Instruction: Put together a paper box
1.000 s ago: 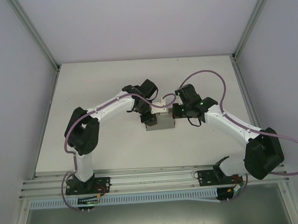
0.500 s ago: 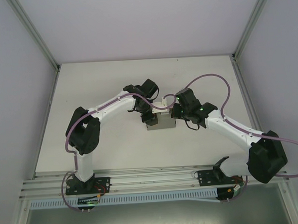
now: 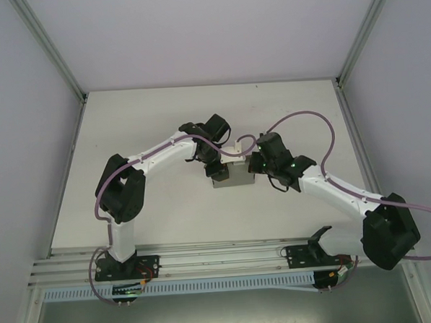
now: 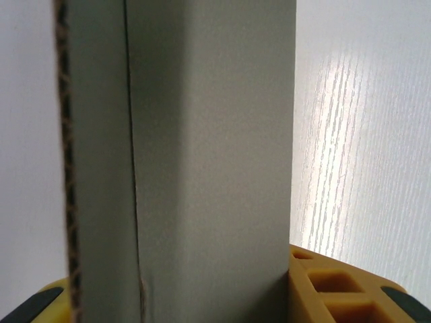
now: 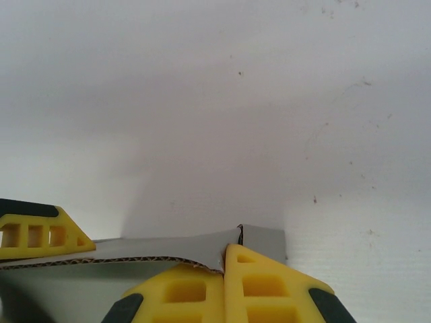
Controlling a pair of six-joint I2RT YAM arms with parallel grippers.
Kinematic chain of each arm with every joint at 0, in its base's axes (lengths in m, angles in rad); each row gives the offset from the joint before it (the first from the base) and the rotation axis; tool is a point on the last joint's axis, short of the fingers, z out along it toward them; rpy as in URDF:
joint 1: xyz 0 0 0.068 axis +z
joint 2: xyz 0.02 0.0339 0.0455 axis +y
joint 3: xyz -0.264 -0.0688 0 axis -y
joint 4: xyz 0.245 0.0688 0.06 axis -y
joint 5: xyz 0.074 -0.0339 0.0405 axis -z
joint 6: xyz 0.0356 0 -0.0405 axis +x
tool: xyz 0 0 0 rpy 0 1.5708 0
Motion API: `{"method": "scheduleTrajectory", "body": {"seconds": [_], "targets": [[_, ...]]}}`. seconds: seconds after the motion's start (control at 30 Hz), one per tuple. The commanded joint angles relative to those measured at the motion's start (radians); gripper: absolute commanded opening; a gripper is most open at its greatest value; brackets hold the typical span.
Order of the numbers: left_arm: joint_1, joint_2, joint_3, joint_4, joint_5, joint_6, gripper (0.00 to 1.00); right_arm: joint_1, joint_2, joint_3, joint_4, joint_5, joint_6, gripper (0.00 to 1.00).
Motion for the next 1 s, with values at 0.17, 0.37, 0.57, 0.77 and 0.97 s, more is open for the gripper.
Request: {"method": "scheduleTrajectory", "body": {"seconds": [0.17, 0.37, 0.57, 0.77, 0.97], "targets": [[-0.009, 0.035, 0.010, -0.005, 0.010, -0.024, 0.41, 0.070, 0.059, -0.159, -0.132, 0.111, -0.003, 0.00], [-0.009, 0.040, 0.015, -0.005, -0.003, -0.039, 0.44, 0.098, 0.002, -0.187, -0.174, 0.138, 0.003, 0.00], [-0.009, 0.024, 0.012, 0.017, 0.030, -0.050, 0.49, 0.100, 0.066, -0.242, 0.020, 0.027, 0.048, 0.00], [-0.009, 0.037, 0.026, 0.020, 0.020, -0.065, 0.48, 0.109, 0.139, -0.199, 0.080, -0.018, 0.091, 0.00], [-0.009, 0.009, -0.010, 0.063, 0.011, -0.076, 0.48, 0.120, 0.121, -0.194, -0.054, 0.034, 0.056, 0.00]]}}
